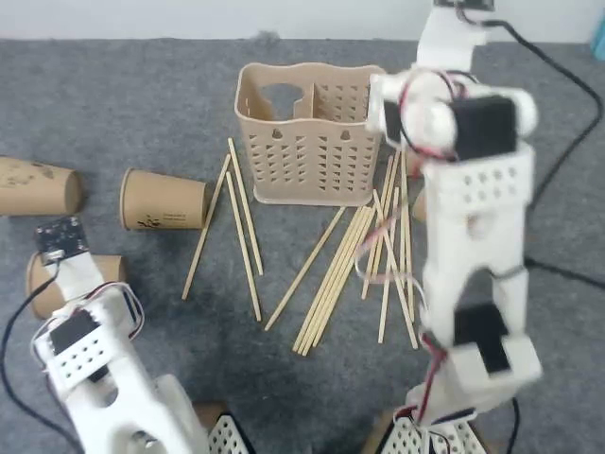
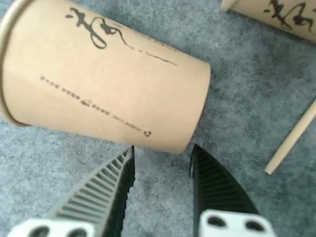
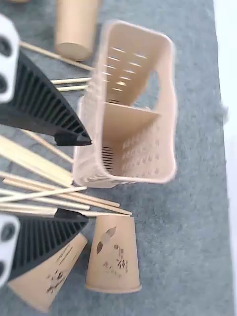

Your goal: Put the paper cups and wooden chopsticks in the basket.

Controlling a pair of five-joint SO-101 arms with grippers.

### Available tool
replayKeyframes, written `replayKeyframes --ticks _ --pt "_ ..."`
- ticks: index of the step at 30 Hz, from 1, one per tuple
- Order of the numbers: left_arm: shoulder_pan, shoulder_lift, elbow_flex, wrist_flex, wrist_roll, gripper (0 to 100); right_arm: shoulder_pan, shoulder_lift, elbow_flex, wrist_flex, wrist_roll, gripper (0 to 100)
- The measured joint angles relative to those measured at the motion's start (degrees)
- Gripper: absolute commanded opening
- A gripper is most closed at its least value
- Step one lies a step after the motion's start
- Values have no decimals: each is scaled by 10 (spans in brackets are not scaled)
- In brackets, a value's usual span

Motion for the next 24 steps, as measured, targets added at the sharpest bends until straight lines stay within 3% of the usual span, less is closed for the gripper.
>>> replayKeyframes --ticks 8,14,24 --pt "0 0 0 -1 0 181 25 -250 358 0 109 217" --pt "0 0 0 -1 0 181 139 -392 549 -25 120 216" --pt "0 0 0 -1 0 181 244 -405 818 -229 153 216"
